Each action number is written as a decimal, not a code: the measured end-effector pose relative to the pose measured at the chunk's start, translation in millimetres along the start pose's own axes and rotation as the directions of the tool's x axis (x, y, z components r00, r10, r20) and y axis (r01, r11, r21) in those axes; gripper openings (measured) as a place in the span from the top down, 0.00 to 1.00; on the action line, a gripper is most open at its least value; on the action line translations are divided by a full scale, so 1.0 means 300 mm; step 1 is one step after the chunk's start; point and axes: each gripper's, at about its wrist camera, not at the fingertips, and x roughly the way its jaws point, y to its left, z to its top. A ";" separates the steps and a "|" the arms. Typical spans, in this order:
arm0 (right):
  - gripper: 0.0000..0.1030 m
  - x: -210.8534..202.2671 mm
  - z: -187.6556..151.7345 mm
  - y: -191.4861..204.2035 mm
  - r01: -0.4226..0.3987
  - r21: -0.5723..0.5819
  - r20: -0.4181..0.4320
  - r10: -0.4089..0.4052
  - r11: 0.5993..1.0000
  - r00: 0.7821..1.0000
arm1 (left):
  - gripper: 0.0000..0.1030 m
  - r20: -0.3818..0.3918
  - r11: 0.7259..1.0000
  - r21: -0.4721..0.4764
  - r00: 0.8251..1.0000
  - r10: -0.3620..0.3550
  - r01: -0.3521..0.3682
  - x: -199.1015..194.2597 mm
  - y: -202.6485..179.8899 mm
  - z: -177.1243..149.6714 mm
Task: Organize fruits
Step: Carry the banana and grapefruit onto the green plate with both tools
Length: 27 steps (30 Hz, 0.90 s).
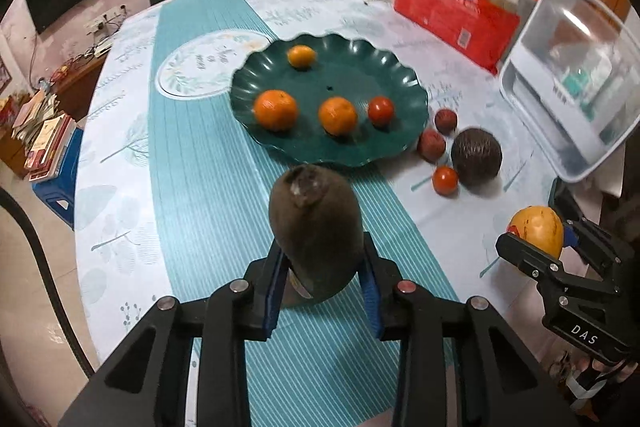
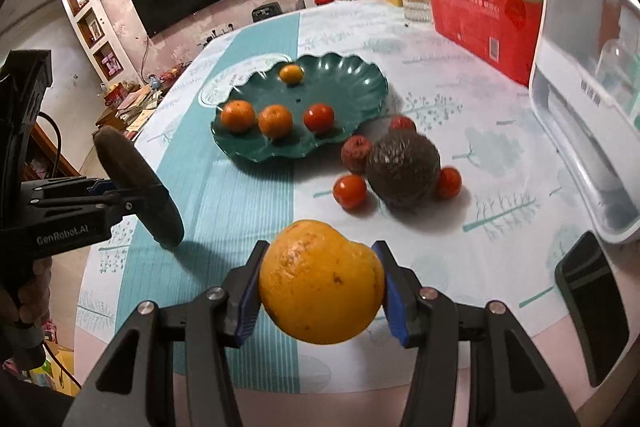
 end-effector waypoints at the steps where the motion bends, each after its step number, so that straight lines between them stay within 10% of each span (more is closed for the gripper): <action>1: 0.50 -0.007 0.008 0.005 -0.002 -0.005 0.004 0.002 1.000 1.000 | 0.69 0.008 1.000 -0.006 1.000 0.001 -0.001 -0.010 0.004 0.002; 27: 0.50 0.079 0.407 -0.004 -0.099 -0.102 0.090 0.108 0.990 0.990 | 0.69 0.193 0.992 -0.108 0.978 0.081 -0.061 -0.113 0.064 0.407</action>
